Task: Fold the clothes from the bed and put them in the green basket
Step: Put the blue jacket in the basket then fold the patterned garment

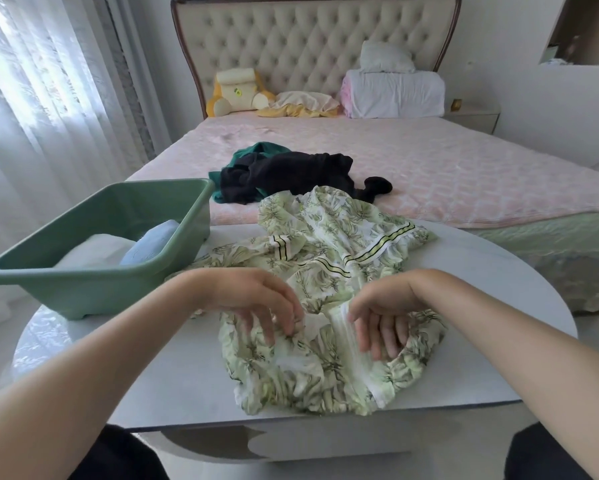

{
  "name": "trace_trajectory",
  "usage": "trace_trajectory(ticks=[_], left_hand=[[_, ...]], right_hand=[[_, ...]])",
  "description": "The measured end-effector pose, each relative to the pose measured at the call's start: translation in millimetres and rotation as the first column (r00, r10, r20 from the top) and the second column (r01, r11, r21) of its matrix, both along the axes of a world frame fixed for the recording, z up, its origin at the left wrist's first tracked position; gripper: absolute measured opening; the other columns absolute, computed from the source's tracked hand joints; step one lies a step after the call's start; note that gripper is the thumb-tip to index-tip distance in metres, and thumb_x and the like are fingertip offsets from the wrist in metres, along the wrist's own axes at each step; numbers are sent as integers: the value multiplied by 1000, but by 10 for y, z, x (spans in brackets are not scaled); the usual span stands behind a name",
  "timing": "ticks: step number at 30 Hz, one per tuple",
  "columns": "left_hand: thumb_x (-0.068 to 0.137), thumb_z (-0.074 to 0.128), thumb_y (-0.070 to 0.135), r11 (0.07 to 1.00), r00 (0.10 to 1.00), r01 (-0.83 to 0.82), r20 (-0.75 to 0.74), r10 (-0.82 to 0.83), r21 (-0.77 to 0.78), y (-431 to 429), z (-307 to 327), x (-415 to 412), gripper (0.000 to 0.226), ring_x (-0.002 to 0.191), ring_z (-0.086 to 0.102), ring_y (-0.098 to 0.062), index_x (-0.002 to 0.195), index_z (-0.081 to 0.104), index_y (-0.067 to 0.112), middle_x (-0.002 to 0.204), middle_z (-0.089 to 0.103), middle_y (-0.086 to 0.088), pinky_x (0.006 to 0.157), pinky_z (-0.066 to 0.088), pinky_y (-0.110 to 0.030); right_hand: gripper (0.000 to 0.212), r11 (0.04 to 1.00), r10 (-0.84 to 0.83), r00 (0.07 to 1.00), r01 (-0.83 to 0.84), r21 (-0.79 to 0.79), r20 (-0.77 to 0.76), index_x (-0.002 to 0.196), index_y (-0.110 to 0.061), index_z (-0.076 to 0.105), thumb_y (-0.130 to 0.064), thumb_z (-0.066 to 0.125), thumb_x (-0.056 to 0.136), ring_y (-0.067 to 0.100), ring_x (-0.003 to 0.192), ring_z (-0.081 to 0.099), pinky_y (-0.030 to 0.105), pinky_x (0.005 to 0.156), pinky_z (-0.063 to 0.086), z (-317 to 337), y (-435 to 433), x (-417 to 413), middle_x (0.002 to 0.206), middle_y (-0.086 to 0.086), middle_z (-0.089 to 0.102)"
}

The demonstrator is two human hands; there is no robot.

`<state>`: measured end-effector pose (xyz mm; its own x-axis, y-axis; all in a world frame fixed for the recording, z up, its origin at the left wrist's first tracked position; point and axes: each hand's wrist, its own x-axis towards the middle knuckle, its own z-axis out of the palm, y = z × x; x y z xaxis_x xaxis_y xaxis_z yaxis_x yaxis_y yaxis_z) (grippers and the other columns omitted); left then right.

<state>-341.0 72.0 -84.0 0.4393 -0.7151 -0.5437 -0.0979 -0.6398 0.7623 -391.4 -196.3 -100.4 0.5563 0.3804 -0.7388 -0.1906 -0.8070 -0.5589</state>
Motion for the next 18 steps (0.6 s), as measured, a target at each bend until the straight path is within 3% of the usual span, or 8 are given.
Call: trace_trajectory(ticks=[1,3,5,7,9,11,14,18], left_hand=[[99,55,12,995,976,-91,199,94,-29,-43,-47,29,17,79,70,-22,112,66,12,101,74,-8,58,54,-23],[96,56,12,980,791,-197,586,177,-30,-92,-211,127,15,84,69,-18,99,65,24,97,71,3,68,54,-20],[95,61,23,979,684,-200,722,105,48,-100,-351,162,15,95,65,-12,107,62,32,112,64,7,81,53,-20],[91,64,48,959,735,-126,673,-82,254,-108,-448,150,54,118,57,-18,140,44,35,146,45,0,98,51,-34],[81,57,75,852,801,-102,550,-235,513,-94,-475,136,95,144,32,-33,156,7,44,166,3,5,114,34,-53],[69,45,93,734,836,-172,492,-244,656,-47,-468,138,111,150,18,-37,153,-13,48,165,-16,7,118,23,-56],[80,30,90,670,869,-296,483,-108,681,36,-370,163,103,149,23,-32,159,1,31,166,11,-6,119,21,-48],[99,19,66,555,748,-380,599,-286,740,25,-334,204,75,141,40,-28,150,40,16,155,40,-9,115,33,-45]], right_hand=[[41,996,-51,991,42,75,123,81,-7,74,-31,45,97,23,57,67,24,44,46,24,42,3,76,10,74],[36,974,-201,878,131,185,434,71,-9,69,-23,51,98,20,50,59,26,46,44,5,144,38,66,7,69],[24,981,-189,679,158,110,709,79,-14,69,-25,57,96,15,65,60,27,61,49,-72,248,88,76,-3,68],[16,981,30,596,138,-140,803,101,-24,68,-35,65,90,15,102,61,30,84,51,-156,286,141,108,-8,63],[59,927,195,687,105,-361,700,133,-33,53,-51,73,80,21,134,42,43,107,43,-239,253,161,142,-4,42],[103,896,196,791,97,-434,580,156,-35,23,-66,74,72,26,148,26,49,116,34,-272,190,171,163,-3,16],[110,908,193,785,85,-411,589,159,-36,11,-79,63,73,26,152,20,49,119,28,-290,168,154,168,-2,8],[54,979,-147,712,206,-4,686,146,-33,45,-52,57,97,11,127,51,35,103,43,-177,120,91,146,-7,49]])
